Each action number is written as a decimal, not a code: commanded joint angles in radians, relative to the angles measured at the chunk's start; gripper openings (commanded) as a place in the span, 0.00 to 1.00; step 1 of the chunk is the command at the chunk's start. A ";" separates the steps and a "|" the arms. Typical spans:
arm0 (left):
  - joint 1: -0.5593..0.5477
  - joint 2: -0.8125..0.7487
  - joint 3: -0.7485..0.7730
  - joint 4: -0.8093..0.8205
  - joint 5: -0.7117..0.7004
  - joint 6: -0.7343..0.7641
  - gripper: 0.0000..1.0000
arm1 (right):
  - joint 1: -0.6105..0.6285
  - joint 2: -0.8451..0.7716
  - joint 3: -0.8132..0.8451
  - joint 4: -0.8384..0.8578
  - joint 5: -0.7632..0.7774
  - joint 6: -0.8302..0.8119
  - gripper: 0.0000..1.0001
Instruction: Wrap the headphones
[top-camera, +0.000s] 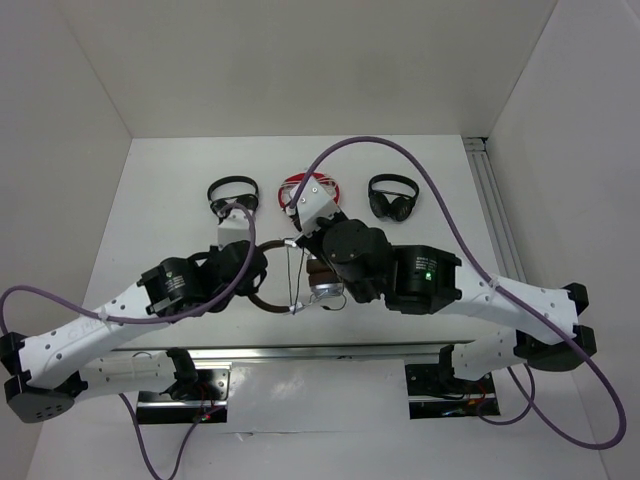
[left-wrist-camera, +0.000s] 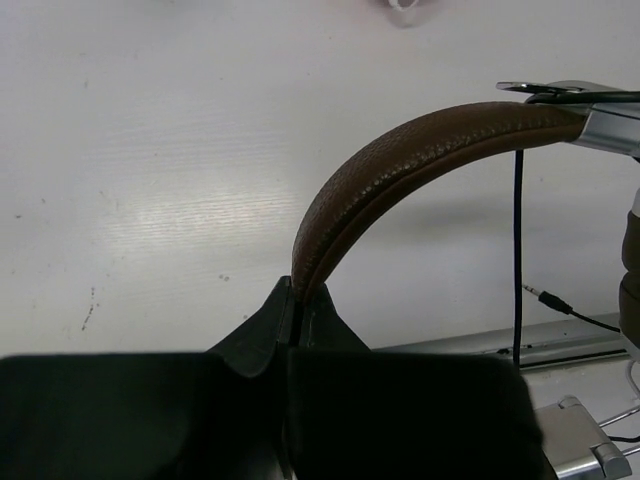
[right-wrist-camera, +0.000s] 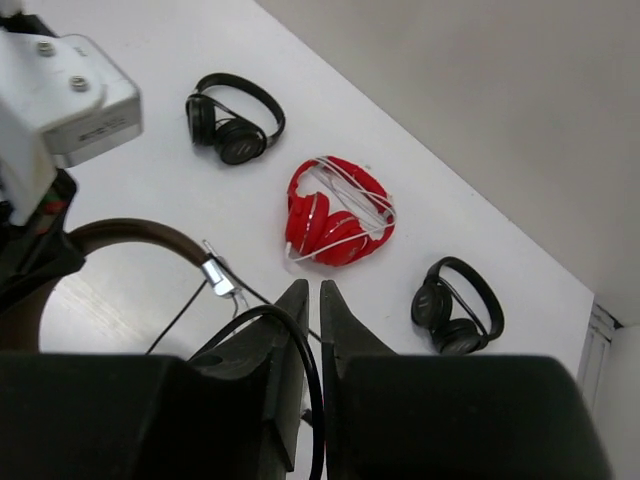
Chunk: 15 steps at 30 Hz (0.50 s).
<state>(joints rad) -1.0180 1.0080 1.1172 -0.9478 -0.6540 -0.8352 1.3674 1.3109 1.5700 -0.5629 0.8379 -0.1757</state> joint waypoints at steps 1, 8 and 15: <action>-0.005 -0.012 0.056 -0.084 -0.065 0.025 0.00 | -0.030 -0.012 0.051 0.067 0.038 -0.053 0.17; -0.005 -0.032 0.067 -0.143 -0.088 0.015 0.00 | -0.099 -0.045 0.012 0.089 0.006 -0.062 0.18; -0.005 -0.065 0.076 -0.143 -0.059 0.024 0.00 | -0.207 -0.065 -0.034 0.119 -0.082 -0.062 0.19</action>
<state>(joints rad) -1.0180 0.9691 1.1511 -1.0962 -0.7055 -0.8322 1.2022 1.2789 1.5444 -0.5301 0.7925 -0.2237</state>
